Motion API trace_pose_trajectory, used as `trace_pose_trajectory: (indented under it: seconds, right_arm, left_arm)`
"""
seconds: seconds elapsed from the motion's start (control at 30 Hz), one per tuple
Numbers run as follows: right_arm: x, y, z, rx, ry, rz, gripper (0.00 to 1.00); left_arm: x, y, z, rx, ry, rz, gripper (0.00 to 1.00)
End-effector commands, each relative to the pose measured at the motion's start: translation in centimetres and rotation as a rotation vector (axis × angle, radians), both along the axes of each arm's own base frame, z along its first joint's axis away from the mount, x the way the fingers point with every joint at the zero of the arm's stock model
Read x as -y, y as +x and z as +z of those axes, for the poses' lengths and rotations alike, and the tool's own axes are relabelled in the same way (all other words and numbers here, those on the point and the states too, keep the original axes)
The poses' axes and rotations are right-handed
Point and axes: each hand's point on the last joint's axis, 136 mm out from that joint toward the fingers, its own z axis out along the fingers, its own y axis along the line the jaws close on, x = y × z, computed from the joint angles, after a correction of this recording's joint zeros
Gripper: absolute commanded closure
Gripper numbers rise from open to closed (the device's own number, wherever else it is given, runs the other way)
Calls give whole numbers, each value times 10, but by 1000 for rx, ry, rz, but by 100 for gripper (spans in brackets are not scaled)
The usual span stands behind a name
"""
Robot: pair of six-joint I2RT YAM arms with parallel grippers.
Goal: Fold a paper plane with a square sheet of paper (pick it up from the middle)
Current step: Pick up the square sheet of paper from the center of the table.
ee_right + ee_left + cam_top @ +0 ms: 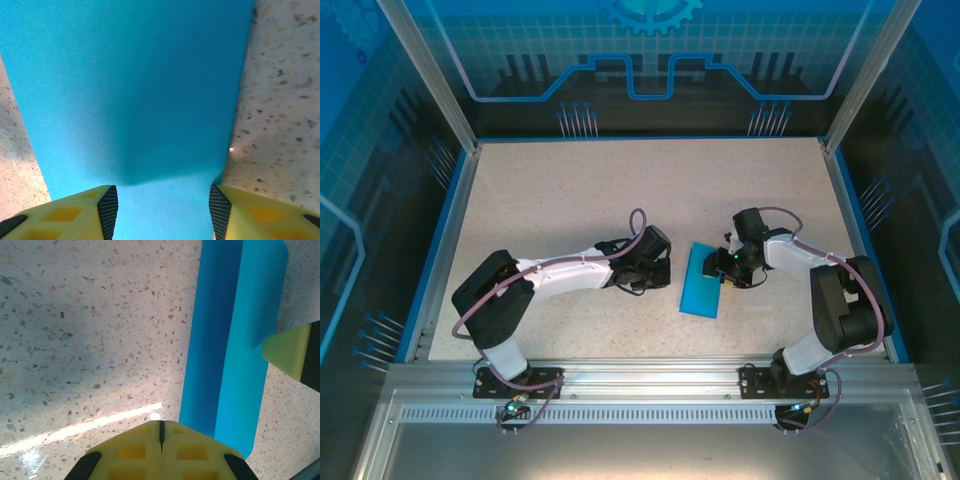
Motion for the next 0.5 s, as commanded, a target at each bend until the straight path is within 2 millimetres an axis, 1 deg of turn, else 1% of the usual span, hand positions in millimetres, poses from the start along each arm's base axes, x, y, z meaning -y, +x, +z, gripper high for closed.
trace_pose_trajectory:
  seconds: [0.0, 0.17, 0.23, 0.33, 0.47]
  right_arm:
    - [-10, -4, -5, -28, 19, 13, 45]
    - [-20, -3, -1, -13, 35, 48, 44]
    - [-16, -3, 3, -3, 12, 43, 44]
    - [-3, -1, 8, 22, -56, 23, 42]
    - [9, -3, 4, 23, -88, -13, 37]
  left_arm:
    - [-10, 1, 11, 26, 11, 29, 99]
    - [-15, 2, 17, 45, 19, 42, 99]
    - [-16, 2, 19, 48, 21, 44, 98]
    - [-17, 2, 20, 50, 20, 43, 98]
    - [-16, 1, 21, 53, 10, 38, 96]
